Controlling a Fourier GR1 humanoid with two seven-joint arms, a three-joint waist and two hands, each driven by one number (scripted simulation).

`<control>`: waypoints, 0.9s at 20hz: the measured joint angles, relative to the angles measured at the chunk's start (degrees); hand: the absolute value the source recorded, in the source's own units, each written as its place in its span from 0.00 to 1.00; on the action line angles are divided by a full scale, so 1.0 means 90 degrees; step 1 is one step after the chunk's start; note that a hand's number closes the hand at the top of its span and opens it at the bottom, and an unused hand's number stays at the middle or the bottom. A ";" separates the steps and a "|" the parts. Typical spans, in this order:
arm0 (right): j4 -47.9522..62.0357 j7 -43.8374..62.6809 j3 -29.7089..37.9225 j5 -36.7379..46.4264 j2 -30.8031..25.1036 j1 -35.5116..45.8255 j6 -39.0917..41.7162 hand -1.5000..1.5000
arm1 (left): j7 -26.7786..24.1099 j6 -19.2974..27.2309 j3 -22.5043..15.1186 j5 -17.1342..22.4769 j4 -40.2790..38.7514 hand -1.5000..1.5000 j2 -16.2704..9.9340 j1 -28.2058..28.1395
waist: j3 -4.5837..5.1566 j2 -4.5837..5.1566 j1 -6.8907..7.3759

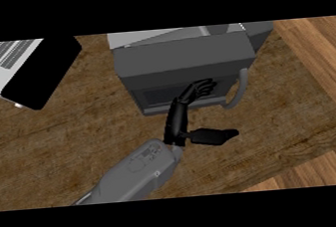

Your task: Pick up the milk, place it into the microwave and close the microwave

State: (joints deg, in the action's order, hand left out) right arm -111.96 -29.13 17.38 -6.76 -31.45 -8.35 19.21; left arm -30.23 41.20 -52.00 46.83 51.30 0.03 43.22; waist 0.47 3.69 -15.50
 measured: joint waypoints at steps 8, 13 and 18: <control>0.0070 0.0090 0.0117 0.0181 -0.0223 0.0415 -0.0130 1.00 | -0.0215 0.0205 0.0195 0.0467 -0.0269 0.00 -0.0002 0.0405 | -0.0016 0.0094 -0.0037; 0.0176 0.0146 0.0131 0.0182 -0.0300 0.0626 -0.0143 1.00 | -0.0385 0.0245 0.0165 0.0701 -0.0295 0.00 -0.0002 0.0440 | -0.0028 0.0115 -0.0061; 0.0275 0.0216 0.0098 0.0210 -0.0359 0.0845 -0.0166 1.00 | -0.0564 0.0212 0.0091 0.0853 -0.0336 0.00 0.0000 0.0500 | -0.0031 0.0156 -0.0038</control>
State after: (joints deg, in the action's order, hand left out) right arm -109.48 -27.19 18.26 -4.87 -34.68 -0.74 17.72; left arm -35.30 43.11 -51.17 54.50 48.28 0.03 47.72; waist 0.19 5.09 -15.84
